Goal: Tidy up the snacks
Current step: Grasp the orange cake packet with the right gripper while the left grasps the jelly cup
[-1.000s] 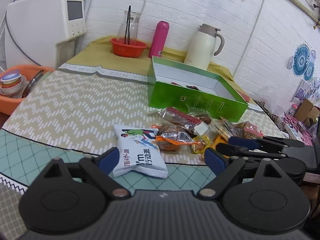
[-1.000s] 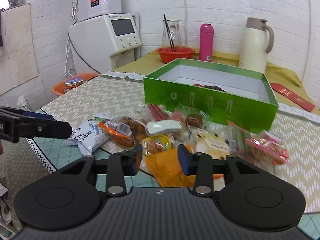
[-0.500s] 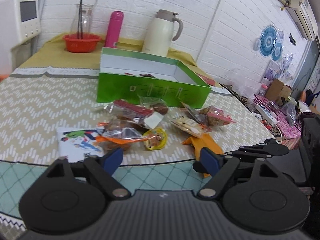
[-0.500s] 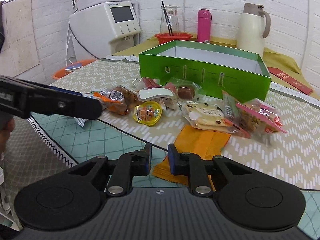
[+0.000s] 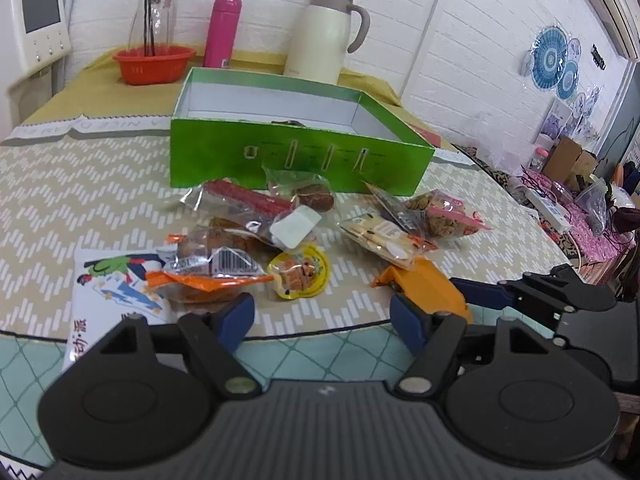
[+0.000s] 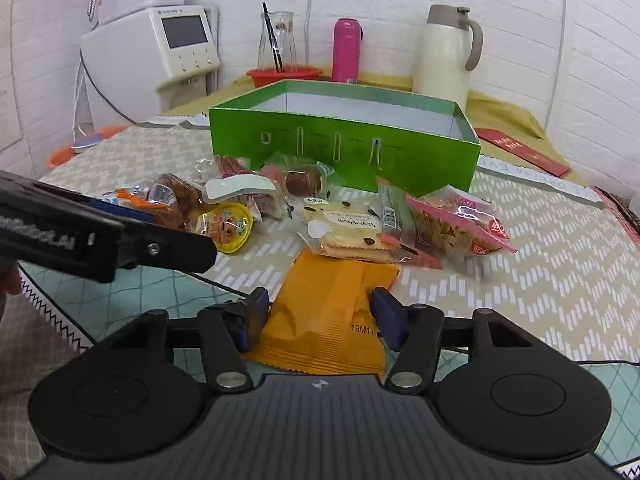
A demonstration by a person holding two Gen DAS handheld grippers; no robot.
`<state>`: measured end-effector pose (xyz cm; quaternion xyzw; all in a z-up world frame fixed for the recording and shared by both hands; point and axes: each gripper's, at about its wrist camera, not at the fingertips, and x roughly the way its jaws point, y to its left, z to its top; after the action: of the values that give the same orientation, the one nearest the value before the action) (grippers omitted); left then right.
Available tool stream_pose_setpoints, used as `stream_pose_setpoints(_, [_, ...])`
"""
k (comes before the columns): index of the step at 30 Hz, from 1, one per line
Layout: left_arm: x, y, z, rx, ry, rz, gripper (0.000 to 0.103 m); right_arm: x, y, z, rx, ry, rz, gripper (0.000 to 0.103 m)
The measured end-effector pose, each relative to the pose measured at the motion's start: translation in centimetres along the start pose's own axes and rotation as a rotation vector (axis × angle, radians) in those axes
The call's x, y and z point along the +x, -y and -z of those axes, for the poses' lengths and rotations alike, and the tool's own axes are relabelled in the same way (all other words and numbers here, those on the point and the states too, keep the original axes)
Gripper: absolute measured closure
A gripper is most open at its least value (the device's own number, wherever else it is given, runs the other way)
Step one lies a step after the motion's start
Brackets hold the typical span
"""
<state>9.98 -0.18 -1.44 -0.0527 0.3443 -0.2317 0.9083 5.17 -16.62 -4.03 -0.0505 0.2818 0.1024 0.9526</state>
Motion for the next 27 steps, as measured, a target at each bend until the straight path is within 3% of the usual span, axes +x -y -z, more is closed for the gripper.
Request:
stream_pose_setpoints(3, [1.5, 0.5, -0.6, 0.023, -0.019, -0.019, 0.040, -1.5, 0.8, 0.7, -0.013, -0.014, -0.015, 0.019])
stream_pose_setpoints(12, [5.3, 1.6, -1.7, 0.083, -0.029, -0.138, 0.042, -3.4, 1.7, 2.0, 0.015, -0.013, -0.020, 0.016])
stream_pose_setpoints(14, [5.2, 1.8, -1.6, 0.120, -0.029, -0.154, 0.062, -3.3, 1.5, 2.0, 0.010, -0.013, -0.016, 0.015])
stream_pose_setpoints(15, [5.0, 1.9, -1.6, 0.128, -0.032, -0.155, 0.065, -3.4, 1.5, 2.0, 0.009, -0.012, -0.014, 0.015])
stream_pose_setpoints(27, [1.9, 1.8, 0.6, 0.102, -0.042, -0.086, 0.061, -3.2, 1.5, 2.4, 0.010, -0.027, -0.002, 0.000])
